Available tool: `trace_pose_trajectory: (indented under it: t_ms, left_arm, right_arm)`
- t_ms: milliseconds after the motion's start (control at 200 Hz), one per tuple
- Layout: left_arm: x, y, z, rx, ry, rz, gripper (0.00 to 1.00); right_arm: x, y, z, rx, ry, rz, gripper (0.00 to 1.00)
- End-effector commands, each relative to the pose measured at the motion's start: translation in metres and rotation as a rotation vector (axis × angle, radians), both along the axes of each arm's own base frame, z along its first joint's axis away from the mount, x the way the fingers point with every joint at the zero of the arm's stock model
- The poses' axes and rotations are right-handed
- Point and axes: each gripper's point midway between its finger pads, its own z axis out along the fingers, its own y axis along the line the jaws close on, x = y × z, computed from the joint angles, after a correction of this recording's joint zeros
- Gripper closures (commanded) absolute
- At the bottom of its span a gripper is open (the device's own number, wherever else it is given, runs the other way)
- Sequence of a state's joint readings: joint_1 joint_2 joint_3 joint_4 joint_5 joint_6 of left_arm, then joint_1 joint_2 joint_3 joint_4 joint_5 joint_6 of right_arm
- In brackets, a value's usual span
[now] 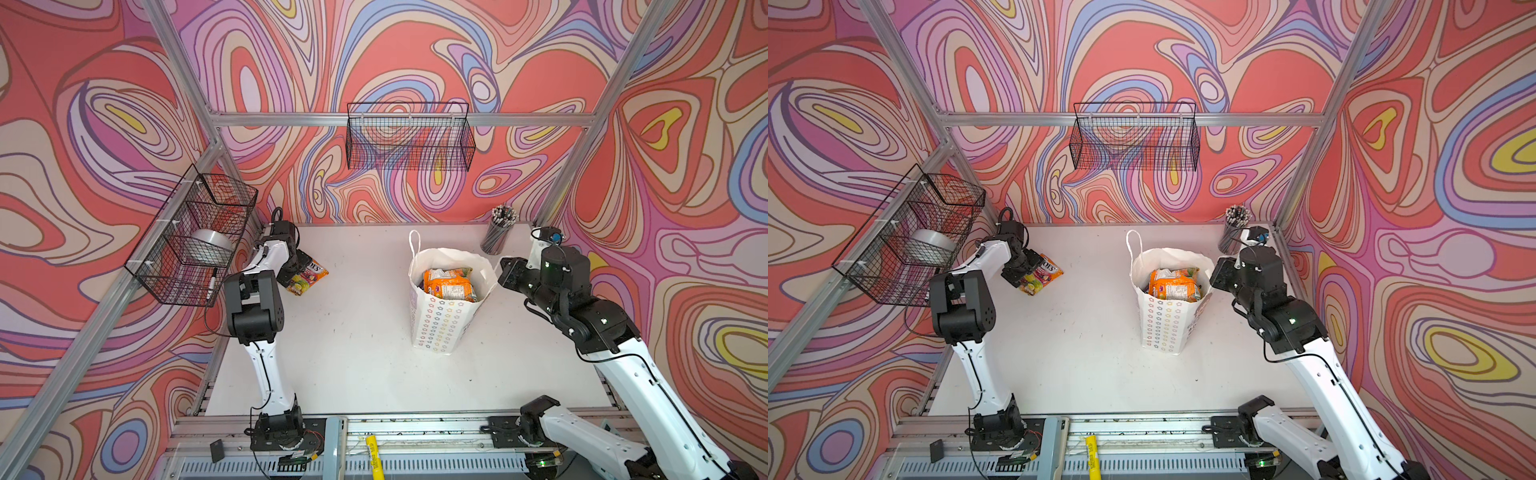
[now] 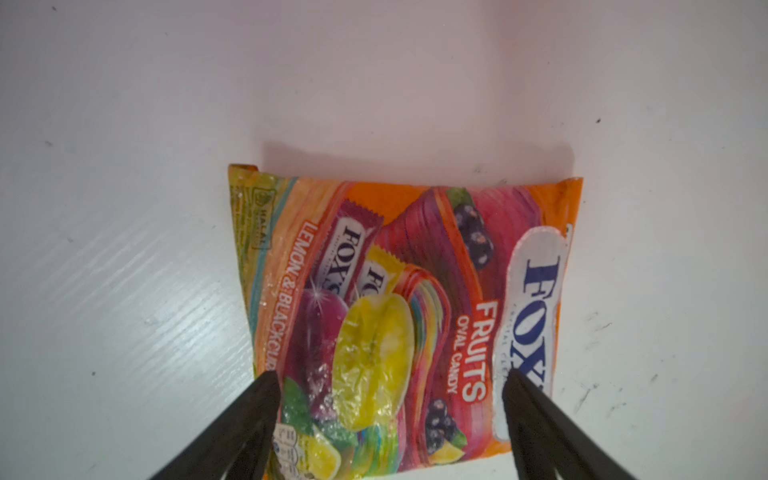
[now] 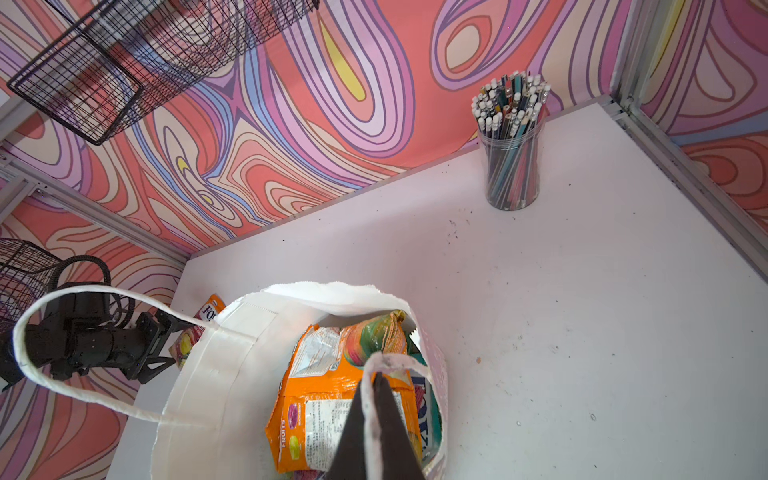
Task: Place the snacks into the paper bag
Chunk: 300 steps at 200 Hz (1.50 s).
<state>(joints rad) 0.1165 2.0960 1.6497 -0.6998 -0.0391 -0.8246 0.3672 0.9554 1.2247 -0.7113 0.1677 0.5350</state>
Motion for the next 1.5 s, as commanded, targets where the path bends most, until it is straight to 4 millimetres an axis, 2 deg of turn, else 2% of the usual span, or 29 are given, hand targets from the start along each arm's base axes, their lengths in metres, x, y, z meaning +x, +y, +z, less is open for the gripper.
trace_pose_trajectory:
  t_ms: [0,160,265,426,591,701,781,906,1077,1197,1322,1417,1467,1497]
  left_arm:
    - [-0.021,-0.002,0.0,0.021,0.051,0.036,0.11]
    - [-0.024,0.0,-0.016,0.02,0.09,0.056,0.04]
    - [-0.021,0.0,-0.026,0.009,0.113,0.058,0.05]
    - [-0.016,-0.008,-0.041,-0.046,0.109,0.076,0.15]
    - [-0.008,-0.012,-0.04,-0.075,0.058,0.079,0.35]
    - [-0.002,-0.013,-0.03,-0.083,0.006,0.069,0.42]
    - [-0.002,-0.016,-0.018,-0.091,-0.035,0.057,0.53]
    - [-0.012,-0.019,-0.002,-0.097,-0.097,0.058,0.67]
    - [-0.025,-0.027,0.034,-0.125,-0.175,0.025,0.76]
    - [-0.045,-0.033,0.057,-0.138,-0.231,0.02,0.8]
    - [-0.07,-0.04,0.081,-0.155,-0.285,0.004,0.8]
    - [-0.088,-0.037,0.1,-0.126,-0.319,0.007,0.8]
    - [-0.091,-0.035,0.105,-0.108,-0.336,0.005,0.72]
    - [-0.091,-0.034,0.107,-0.096,-0.34,-0.005,0.62]
  right_arm:
    - [-0.003,-0.004,0.009,-0.009,-0.028,-0.006,1.0]
    - [-0.003,-0.002,0.007,-0.013,-0.025,0.006,1.0]
    - [-0.004,-0.003,0.005,-0.018,-0.023,0.009,1.0]
    - [-0.008,-0.006,0.001,-0.019,-0.017,-0.001,1.0]
    - [-0.011,-0.01,0.0,-0.028,-0.011,-0.015,1.0]
    - [-0.013,-0.01,0.003,-0.027,-0.016,-0.014,1.0]
    - [-0.014,-0.011,0.006,-0.03,-0.021,-0.017,1.0]
    - [-0.014,-0.011,0.01,-0.032,-0.031,-0.014,1.0]
    - [-0.011,-0.007,0.014,-0.03,-0.05,0.003,1.0]
    - [-0.008,-0.003,0.018,-0.021,-0.071,0.025,1.0]
    - [-0.004,0.002,0.021,-0.021,-0.095,0.047,1.0]
    - [-0.003,0.005,0.021,-0.023,-0.1,0.062,1.0]
    - [-0.002,0.007,0.021,-0.019,-0.104,0.073,1.0]
    - [-0.002,0.008,0.021,-0.017,-0.107,0.078,1.0]
